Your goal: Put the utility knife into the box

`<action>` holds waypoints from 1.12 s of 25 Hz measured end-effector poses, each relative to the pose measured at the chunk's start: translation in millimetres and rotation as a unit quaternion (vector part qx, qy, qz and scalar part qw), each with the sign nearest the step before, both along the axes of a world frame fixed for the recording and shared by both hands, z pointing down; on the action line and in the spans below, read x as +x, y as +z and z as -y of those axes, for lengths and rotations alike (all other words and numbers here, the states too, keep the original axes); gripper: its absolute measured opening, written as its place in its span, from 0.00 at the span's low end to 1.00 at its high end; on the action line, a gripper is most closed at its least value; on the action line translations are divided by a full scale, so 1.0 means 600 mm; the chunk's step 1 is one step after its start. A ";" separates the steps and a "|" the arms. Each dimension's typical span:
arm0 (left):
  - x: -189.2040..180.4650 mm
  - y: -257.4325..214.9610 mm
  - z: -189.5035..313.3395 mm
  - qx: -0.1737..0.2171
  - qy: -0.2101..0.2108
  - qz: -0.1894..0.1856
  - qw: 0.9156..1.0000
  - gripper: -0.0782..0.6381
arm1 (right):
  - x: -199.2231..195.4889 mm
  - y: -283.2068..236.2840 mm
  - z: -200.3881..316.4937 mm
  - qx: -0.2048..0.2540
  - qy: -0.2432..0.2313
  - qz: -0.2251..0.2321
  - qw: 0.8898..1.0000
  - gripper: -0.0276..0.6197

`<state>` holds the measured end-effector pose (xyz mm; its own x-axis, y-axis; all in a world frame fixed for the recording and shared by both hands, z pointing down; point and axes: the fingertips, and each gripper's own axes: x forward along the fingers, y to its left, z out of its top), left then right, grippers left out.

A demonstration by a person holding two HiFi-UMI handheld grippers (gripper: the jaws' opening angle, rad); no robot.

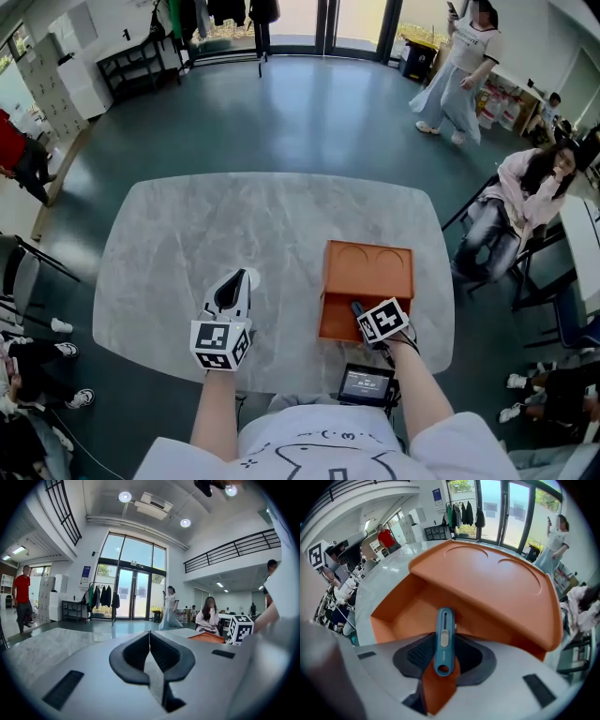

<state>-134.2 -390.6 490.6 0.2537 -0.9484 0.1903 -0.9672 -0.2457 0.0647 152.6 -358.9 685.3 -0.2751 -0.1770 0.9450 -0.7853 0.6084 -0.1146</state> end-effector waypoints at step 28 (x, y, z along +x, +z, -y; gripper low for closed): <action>0.015 -0.058 -0.028 0.052 0.086 -0.009 0.995 0.13 | 0.009 -0.221 -0.012 0.228 0.143 0.112 0.957 0.07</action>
